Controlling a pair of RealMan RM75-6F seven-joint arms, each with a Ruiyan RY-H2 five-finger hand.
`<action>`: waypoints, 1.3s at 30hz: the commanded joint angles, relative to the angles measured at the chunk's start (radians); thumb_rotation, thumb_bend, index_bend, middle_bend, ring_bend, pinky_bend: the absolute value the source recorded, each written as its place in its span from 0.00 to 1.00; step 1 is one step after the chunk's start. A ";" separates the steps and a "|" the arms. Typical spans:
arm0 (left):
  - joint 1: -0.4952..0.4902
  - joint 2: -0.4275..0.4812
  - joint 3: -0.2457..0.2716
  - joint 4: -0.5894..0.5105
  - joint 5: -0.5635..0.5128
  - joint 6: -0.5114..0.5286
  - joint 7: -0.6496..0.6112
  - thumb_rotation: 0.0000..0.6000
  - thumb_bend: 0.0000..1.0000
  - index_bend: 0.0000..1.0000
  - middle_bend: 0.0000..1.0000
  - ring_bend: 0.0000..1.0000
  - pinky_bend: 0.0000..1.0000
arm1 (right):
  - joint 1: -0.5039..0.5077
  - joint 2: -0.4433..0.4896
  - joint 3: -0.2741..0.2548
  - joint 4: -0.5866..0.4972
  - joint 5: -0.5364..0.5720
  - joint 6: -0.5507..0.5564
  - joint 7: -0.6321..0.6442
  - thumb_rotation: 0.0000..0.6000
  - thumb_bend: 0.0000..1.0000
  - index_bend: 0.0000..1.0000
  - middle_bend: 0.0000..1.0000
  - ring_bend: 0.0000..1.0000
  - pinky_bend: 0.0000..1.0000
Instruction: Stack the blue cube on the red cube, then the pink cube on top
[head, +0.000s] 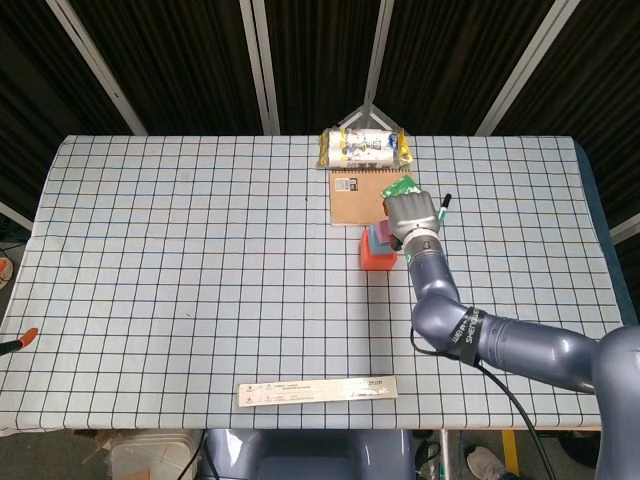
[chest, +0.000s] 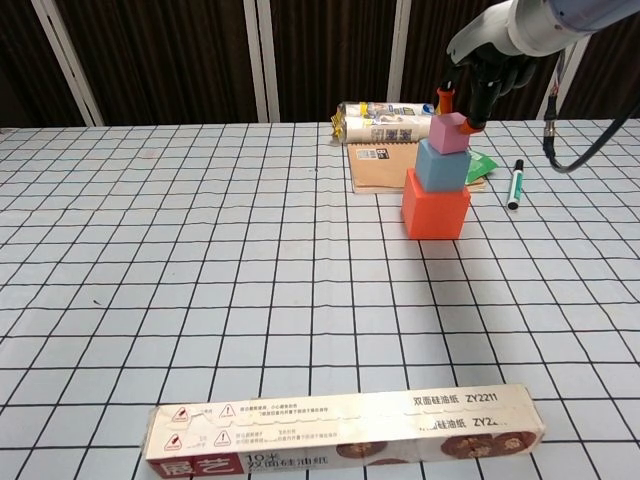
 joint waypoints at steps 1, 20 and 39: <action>0.000 0.000 0.000 0.000 -0.001 0.000 0.000 1.00 0.17 0.03 0.00 0.00 0.00 | 0.001 0.001 -0.002 -0.002 0.001 0.001 0.000 1.00 0.40 0.31 1.00 1.00 1.00; 0.006 0.010 0.002 0.002 0.014 0.005 -0.029 1.00 0.17 0.03 0.00 0.00 0.00 | -0.040 0.109 -0.026 -0.169 -0.084 0.056 0.043 1.00 0.18 0.23 1.00 1.00 1.00; 0.027 0.025 0.025 -0.012 0.081 0.037 -0.071 1.00 0.17 0.03 0.00 0.00 0.00 | -0.836 0.310 -0.335 -0.519 -1.255 0.651 0.708 1.00 0.18 0.20 1.00 1.00 1.00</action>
